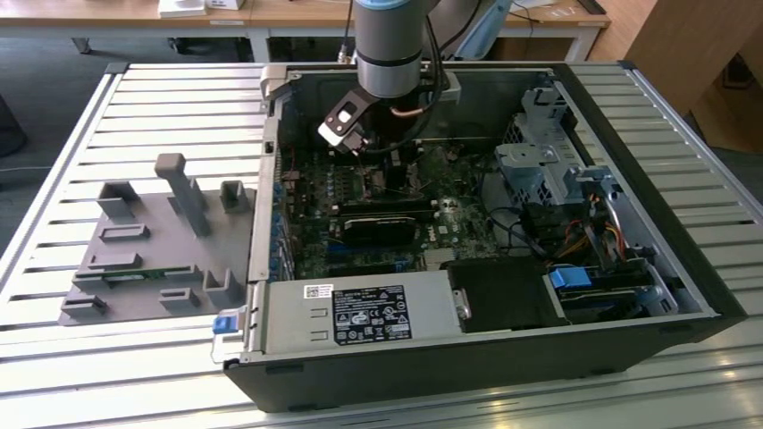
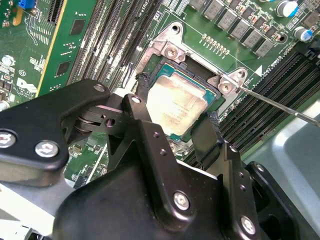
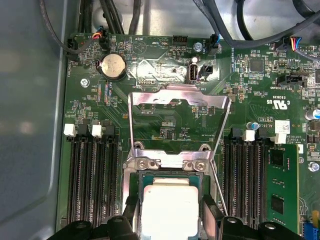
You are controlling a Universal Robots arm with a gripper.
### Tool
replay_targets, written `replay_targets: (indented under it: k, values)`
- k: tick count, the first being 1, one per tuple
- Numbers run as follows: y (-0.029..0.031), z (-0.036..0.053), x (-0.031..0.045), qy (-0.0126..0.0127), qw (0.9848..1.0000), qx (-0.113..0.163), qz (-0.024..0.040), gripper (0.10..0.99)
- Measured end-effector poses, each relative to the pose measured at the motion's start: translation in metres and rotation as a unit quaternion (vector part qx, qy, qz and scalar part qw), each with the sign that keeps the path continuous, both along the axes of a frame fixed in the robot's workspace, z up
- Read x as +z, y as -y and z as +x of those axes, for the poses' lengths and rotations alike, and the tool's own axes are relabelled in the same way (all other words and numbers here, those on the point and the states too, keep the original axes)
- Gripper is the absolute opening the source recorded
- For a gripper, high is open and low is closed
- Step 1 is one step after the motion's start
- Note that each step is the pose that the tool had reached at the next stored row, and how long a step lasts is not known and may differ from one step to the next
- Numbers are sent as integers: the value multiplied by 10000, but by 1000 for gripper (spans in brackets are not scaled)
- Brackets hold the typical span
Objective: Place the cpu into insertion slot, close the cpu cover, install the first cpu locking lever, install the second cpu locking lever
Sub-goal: 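Place the cpu into insertion slot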
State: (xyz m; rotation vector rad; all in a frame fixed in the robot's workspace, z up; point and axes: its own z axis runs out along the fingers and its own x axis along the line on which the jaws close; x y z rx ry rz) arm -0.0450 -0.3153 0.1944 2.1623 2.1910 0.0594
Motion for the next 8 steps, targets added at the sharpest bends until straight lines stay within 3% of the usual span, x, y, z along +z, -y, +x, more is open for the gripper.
replay_targets:
  k: [5, 8]
  values:
    - [0, 0, 48, 0, 10000, 0, 0, 616]
    - [0, 0, 83, 0, 10000, 0, 0, 537]
